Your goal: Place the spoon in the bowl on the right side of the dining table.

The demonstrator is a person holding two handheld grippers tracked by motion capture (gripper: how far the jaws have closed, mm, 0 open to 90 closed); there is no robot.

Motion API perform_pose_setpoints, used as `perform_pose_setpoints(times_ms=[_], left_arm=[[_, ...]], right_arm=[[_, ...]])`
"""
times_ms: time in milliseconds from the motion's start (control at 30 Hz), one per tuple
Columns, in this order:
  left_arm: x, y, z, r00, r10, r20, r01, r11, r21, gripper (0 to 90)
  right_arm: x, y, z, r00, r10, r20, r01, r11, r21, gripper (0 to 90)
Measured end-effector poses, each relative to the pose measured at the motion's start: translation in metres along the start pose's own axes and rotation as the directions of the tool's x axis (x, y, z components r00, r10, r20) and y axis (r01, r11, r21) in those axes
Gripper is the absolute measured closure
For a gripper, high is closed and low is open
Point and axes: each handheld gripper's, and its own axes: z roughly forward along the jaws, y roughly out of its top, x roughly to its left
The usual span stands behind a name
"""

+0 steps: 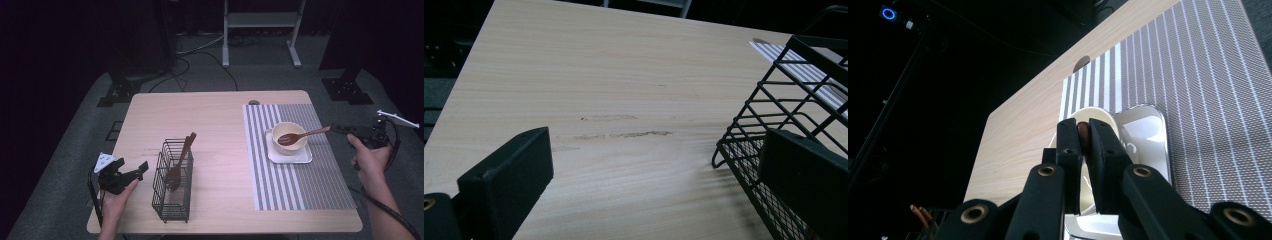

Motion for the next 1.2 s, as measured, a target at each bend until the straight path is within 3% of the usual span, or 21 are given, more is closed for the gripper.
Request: perform_pose_setpoints(times_ms=[1200], left_arm=[[0.000, 0.000, 0.000, 1.0000, -0.002, 0.001, 0.002, 1.0000, -0.001, 0.2]], right_arm=[[-0.012, -0.007, 0.014, 0.9990, -0.013, 0.043, 0.013, 0.9997, 0.019, 83.3]])
